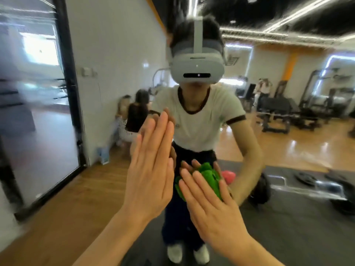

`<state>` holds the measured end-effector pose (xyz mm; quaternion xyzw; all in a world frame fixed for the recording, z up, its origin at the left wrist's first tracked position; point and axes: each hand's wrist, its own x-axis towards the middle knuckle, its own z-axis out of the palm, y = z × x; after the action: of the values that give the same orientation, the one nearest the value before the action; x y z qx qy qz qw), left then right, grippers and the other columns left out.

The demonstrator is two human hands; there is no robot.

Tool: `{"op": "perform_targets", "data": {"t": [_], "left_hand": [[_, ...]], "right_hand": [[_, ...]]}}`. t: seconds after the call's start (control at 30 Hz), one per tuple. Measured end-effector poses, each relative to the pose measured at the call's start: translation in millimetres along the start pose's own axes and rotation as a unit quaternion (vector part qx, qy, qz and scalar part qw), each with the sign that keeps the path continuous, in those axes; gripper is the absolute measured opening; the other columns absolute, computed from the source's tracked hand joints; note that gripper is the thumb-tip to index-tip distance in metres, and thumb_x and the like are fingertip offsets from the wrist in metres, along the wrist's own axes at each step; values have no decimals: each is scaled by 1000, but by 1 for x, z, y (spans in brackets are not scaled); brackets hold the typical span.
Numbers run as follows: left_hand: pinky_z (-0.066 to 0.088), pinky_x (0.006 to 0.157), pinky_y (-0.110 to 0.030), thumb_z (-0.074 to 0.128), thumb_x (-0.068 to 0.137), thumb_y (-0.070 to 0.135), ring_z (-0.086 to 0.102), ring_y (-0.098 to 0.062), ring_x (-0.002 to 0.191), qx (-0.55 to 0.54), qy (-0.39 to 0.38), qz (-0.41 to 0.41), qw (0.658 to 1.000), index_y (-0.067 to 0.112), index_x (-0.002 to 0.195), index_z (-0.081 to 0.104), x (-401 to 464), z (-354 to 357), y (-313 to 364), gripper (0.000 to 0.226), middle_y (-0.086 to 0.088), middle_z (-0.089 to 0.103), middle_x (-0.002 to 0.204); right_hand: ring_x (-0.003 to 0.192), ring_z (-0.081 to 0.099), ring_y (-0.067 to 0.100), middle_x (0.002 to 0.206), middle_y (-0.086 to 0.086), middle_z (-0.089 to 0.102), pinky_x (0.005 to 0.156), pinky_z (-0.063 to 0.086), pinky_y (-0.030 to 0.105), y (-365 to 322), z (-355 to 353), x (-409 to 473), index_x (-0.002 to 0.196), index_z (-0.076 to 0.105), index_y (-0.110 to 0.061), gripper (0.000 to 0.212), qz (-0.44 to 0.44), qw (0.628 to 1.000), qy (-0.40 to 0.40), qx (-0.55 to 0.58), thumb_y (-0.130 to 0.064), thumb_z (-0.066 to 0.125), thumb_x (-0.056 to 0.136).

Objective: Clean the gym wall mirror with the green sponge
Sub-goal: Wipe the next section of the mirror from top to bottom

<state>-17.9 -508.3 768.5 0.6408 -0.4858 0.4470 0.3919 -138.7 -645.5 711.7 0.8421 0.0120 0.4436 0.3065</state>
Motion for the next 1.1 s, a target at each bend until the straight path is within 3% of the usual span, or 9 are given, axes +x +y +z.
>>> {"op": "perform_targets", "data": {"t": [0.1, 0.2, 0.3, 0.43, 0.57, 0.7, 0.87, 1.0, 1.1], "left_hand": [[-2, 127, -33, 29, 104, 19, 0, -14, 157, 11, 6, 14, 1000, 10, 159, 9, -9, 10, 0, 59, 7, -1, 169], [1, 127, -32, 32, 103, 15, 5, -14, 157, -10, 47, 1, 999, 10, 159, 10, -8, 19, 2, 60, 10, 2, 169], [4, 127, -33, 32, 103, 10, 12, -17, 156, -30, 90, -27, 995, 12, 160, 12, -8, 26, 2, 60, 14, 6, 169], [14, 126, -44, 27, 108, 21, 15, -19, 156, -9, 107, -30, 994, 11, 159, 14, -4, 30, 0, 54, 7, 12, 168], [12, 127, -43, 27, 107, 22, 16, -23, 156, 46, 97, -12, 994, 12, 161, 10, -5, 32, -5, 57, -2, 13, 168], [10, 127, -40, 30, 105, 21, 16, -22, 156, 69, 100, -15, 992, 11, 160, 14, -4, 32, -5, 58, -7, 18, 168], [5, 128, -37, 25, 107, 28, 11, -21, 157, 91, 99, -5, 991, 19, 160, 20, -3, 28, 0, 54, -9, 19, 168], [5, 127, -36, 29, 106, 28, 10, -19, 157, 97, 111, 10, 989, 26, 159, 24, -5, 30, 0, 53, -6, 18, 169], [3, 127, -34, 30, 106, 28, 11, -20, 157, 97, 119, 16, 988, 28, 159, 24, -4, 32, -3, 54, -5, 18, 169]], "right_hand": [[156, 7, 17, 170, 1, -1, 126, -1, 36, 1, 2, -10, 161, 14, -15, 53, -30, 999, -5, 31, -22, 18, 109], [155, 5, 19, 168, 6, 10, 126, -6, 42, 26, -20, 68, 159, 19, -9, 59, 29, 992, 120, -11, -22, 37, 105], [153, 17, 27, 165, 11, 24, 124, -5, 45, 46, -44, 146, 157, 26, -6, 55, 124, 975, 185, 18, -21, 37, 106], [155, 12, 25, 167, 11, 14, 126, -6, 45, 21, -20, 93, 159, 20, -7, 59, 90, 986, 139, -5, -22, 33, 103], [156, 6, 22, 169, 7, 6, 125, -8, 45, -1, 10, 7, 159, 18, -9, 60, 7, 995, 76, -57, -18, 26, 101], [153, 19, 24, 164, 9, 26, 126, -2, 44, 25, -18, 87, 155, 31, -7, 57, 67, 988, 140, -14, -24, 33, 100], [154, 18, 26, 165, 11, 24, 125, -1, 45, 59, -34, 117, 157, 28, -7, 55, 67, 981, 178, -45, -24, 34, 106], [155, 13, 29, 166, 14, 18, 124, -7, 43, 104, -39, 59, 158, 23, -4, 56, 207, 954, 211, -45, -24, 31, 107], [155, 10, 29, 167, 15, 16, 124, -7, 45, 78, -35, 68, 159, 21, -4, 58, 269, 932, 241, -29, -26, 29, 105]]}}
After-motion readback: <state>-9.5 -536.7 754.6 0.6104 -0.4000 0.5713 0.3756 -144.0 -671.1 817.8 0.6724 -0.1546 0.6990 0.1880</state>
